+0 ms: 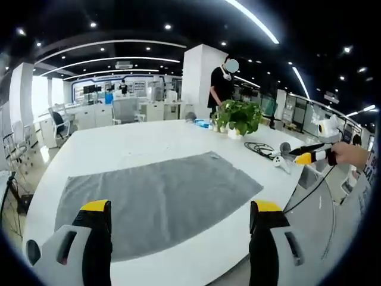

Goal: Fold the towel on the table until its edges align and the towel forms a compact rectangular stack.

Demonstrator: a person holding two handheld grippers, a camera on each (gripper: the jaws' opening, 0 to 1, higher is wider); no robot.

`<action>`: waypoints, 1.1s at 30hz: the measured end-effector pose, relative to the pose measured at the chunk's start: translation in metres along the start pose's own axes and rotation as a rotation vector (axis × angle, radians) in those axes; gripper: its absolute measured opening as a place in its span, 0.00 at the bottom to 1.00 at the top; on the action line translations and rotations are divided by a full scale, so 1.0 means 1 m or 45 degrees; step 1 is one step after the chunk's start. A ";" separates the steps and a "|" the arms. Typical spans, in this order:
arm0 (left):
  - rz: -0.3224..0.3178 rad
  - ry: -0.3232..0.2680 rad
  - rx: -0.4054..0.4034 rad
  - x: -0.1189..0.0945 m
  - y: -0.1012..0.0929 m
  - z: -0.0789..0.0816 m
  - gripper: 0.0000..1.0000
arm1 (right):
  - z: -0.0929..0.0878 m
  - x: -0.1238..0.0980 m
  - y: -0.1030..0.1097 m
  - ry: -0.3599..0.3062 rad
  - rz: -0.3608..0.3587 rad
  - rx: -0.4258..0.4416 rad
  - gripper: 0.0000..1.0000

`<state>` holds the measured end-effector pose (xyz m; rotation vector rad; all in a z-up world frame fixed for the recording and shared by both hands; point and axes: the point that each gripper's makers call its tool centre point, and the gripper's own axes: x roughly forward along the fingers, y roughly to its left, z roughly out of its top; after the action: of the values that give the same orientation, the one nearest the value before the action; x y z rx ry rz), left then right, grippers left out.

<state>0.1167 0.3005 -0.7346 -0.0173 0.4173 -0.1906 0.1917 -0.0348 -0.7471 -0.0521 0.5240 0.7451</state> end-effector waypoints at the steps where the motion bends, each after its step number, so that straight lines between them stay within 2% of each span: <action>1: 0.000 0.000 0.000 0.000 0.000 0.000 1.00 | 0.000 0.000 0.000 0.000 0.000 0.001 0.66; 33: -0.018 0.020 0.007 0.001 -0.004 -0.002 1.00 | 0.000 0.000 -0.002 0.002 -0.004 0.001 0.66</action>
<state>0.1160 0.2963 -0.7362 -0.0134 0.4322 -0.2062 0.1930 -0.0367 -0.7477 -0.0530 0.5255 0.7422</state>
